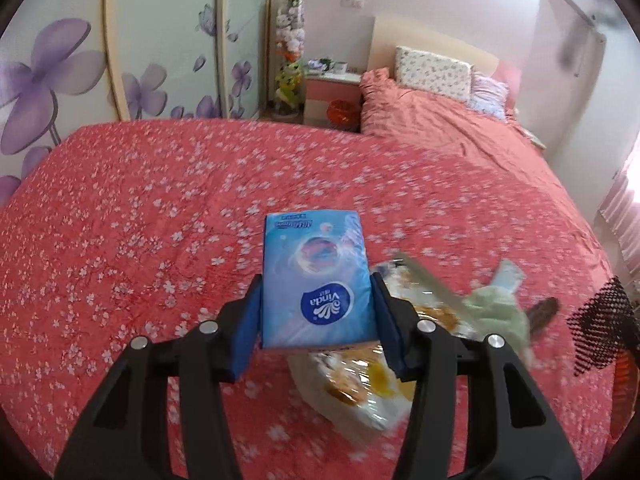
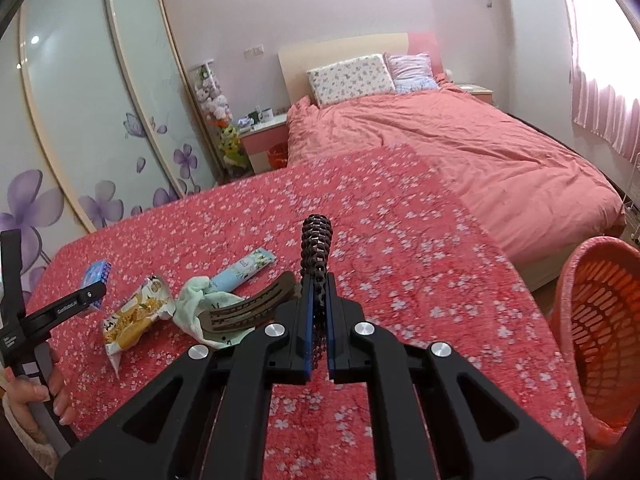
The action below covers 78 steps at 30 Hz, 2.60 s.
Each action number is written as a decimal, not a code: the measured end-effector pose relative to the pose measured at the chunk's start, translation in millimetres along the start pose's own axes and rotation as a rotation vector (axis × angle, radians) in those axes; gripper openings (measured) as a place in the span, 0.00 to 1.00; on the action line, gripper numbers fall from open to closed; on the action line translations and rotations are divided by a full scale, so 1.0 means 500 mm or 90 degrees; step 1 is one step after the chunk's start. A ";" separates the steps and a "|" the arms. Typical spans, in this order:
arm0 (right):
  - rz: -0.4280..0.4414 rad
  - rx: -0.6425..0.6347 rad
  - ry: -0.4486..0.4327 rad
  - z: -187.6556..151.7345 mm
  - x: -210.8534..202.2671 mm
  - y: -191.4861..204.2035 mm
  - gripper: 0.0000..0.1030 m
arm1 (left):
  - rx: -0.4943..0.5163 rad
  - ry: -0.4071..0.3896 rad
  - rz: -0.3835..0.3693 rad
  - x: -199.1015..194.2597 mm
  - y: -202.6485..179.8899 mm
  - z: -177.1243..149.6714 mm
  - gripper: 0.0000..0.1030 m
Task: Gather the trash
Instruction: 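Carry mesh cloth and tissue pack over the orange basket and release both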
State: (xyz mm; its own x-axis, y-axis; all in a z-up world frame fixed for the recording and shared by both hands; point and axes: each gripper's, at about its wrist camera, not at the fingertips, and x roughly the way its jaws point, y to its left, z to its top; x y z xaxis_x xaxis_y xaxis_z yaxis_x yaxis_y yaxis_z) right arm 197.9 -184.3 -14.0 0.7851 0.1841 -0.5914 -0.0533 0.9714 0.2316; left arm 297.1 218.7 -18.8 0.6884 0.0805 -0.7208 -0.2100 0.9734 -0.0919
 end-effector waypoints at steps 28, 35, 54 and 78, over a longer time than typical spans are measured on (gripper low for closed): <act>-0.063 0.093 -0.118 -0.003 -0.204 -0.189 0.05 | 0.208 -0.028 -0.265 -0.198 -0.430 -0.111 0.49; -0.097 0.131 -0.132 -0.017 -0.236 -0.271 0.05 | 0.245 -0.007 -0.341 -0.213 -0.547 -0.154 0.49; -0.181 0.225 -0.152 -0.063 -0.276 -0.472 0.05 | 0.357 0.045 -0.461 -0.204 -0.826 -0.275 0.50; -0.153 0.305 -0.135 -0.091 -0.257 -0.576 0.06 | 0.412 0.103 -0.463 -0.121 -0.959 -0.365 0.58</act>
State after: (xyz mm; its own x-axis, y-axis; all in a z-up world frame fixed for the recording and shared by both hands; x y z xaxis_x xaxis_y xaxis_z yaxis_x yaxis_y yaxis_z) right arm 84.4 -480.8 -39.9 0.8497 -0.1162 -0.5143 0.3888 0.7969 0.4624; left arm 229.4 -292.2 -56.8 0.3864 -0.5672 -0.7273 0.6802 0.7078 -0.1907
